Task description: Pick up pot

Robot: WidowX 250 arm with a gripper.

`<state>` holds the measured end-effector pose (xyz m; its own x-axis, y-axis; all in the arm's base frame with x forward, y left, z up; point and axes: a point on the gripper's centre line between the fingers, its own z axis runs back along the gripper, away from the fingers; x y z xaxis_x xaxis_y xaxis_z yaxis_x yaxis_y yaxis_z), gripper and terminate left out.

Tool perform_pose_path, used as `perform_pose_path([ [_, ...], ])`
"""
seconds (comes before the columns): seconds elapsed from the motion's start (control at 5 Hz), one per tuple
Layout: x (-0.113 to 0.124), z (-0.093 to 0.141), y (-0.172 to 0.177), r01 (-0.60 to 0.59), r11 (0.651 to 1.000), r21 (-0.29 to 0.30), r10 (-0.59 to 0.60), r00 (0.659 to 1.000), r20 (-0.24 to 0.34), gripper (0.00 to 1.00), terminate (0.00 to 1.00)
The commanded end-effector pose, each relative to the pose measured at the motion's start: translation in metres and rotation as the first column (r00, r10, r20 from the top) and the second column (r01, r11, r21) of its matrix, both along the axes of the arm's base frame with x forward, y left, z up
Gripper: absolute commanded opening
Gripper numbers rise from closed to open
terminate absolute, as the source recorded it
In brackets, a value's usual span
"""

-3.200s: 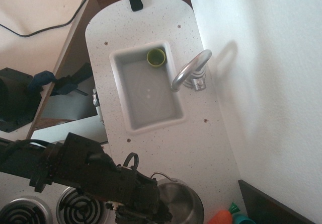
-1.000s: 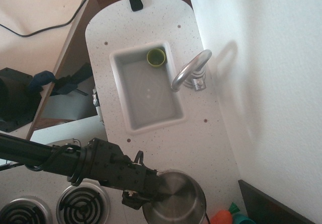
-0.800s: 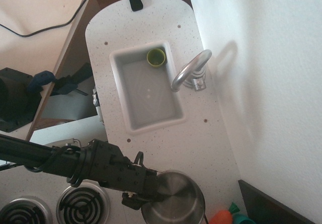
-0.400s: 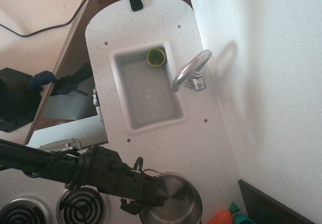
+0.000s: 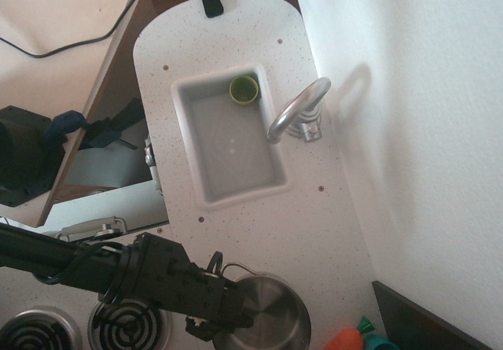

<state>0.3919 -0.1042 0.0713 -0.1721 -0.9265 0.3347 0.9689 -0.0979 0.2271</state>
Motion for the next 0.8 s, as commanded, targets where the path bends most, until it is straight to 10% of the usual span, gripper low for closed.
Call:
perform_pose_path([
  [0.0,0.008,0.023,-0.007,0.026,1.0,0.008,-0.027,0.997,0.075,1.0,0.0],
  [0.2,0.005,0.052,-0.002,-0.017,1.0,-0.013,0.019,0.979,0.205,0.0,0.0],
  [0.4,0.008,0.101,0.003,-0.037,0.995,-0.096,0.076,0.896,0.438,0.0,0.0],
  [0.6,0.011,0.126,-0.001,-0.019,0.995,-0.096,0.063,0.88,0.47,0.0,0.0],
])
